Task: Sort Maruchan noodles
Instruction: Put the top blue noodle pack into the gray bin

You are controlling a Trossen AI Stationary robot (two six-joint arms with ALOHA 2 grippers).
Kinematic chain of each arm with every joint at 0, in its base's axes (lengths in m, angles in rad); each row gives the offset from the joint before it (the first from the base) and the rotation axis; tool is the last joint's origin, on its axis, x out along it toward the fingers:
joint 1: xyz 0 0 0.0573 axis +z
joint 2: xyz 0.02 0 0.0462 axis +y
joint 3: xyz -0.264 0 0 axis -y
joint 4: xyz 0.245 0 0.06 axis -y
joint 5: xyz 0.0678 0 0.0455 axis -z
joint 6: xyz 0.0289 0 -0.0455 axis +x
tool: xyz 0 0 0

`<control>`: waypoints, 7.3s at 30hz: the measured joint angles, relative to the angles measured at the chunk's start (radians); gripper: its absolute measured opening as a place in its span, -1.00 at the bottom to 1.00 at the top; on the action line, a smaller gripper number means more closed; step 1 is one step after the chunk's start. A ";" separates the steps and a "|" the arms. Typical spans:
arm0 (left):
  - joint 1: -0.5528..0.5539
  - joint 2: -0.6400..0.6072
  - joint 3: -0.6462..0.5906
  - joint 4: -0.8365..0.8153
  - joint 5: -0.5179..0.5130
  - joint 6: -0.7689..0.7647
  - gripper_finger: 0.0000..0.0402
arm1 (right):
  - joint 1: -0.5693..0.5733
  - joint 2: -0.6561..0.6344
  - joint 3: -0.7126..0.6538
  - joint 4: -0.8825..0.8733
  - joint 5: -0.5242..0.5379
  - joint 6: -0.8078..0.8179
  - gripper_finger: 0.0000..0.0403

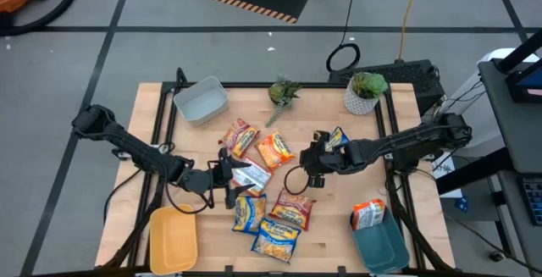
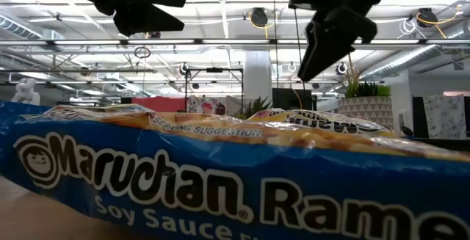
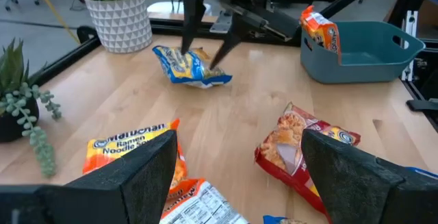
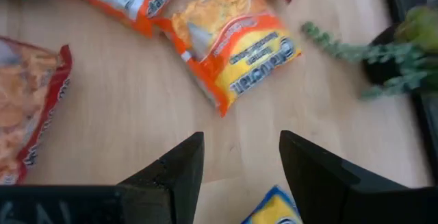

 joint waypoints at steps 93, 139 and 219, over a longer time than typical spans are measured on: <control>0.158 0.151 -0.002 0.103 -0.068 0.129 0.58 | -0.095 -0.001 -0.058 0.747 -0.251 -0.137 -1.00; 0.220 0.151 -0.003 0.161 0.269 0.241 0.10 | -0.056 0.000 -0.059 0.855 -0.344 -0.174 -1.00; 0.471 -0.351 -0.002 -0.038 -0.076 0.119 -0.24 | 0.068 -0.646 -0.242 0.629 -0.168 -0.078 -0.23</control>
